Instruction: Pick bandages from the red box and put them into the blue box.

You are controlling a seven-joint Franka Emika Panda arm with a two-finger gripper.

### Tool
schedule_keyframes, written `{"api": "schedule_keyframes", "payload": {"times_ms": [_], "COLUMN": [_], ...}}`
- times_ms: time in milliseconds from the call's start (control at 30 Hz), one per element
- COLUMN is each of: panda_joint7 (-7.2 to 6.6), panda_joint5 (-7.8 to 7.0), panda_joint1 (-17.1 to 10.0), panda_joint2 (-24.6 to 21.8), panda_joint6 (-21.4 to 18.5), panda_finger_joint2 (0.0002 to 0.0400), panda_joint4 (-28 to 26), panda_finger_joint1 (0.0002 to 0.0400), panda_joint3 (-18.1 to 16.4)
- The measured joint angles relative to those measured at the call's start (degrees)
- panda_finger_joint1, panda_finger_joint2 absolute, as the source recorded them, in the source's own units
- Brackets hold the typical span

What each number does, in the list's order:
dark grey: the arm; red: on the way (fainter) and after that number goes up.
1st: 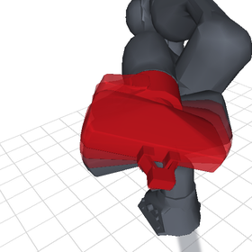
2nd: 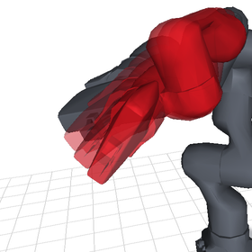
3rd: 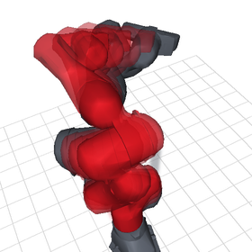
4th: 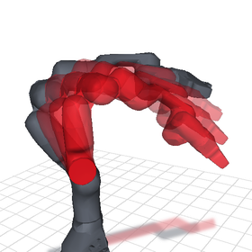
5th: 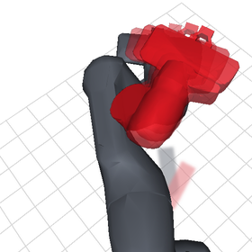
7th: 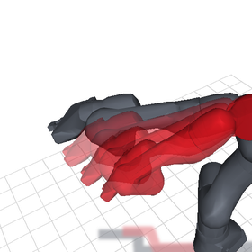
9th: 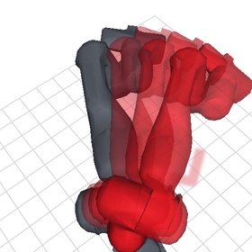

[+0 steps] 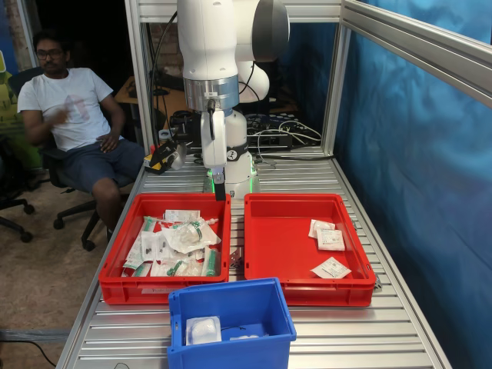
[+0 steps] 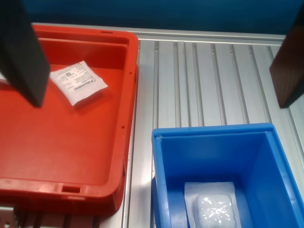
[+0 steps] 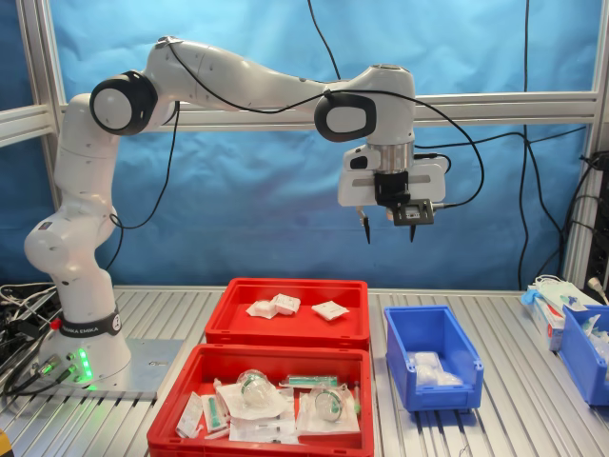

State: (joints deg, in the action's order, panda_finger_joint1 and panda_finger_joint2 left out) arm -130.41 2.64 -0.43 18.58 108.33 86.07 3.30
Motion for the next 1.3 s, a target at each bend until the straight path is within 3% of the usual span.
{"api": "schedule_keyframes", "payload": {"times_ms": [1000,1300], "panda_joint7": [0.00,0.00], "panda_joint5": [0.00,0.00], "panda_joint1": [0.0,0.0], "panda_joint2": [0.0,-0.1], "panda_joint6": [0.0,-0.4], "panda_finger_joint2": [0.0400,0.0400], "panda_joint4": [0.0,2.6], "panda_finger_joint1": [0.0400,0.0400], "panda_joint3": [0.0,0.0]}}
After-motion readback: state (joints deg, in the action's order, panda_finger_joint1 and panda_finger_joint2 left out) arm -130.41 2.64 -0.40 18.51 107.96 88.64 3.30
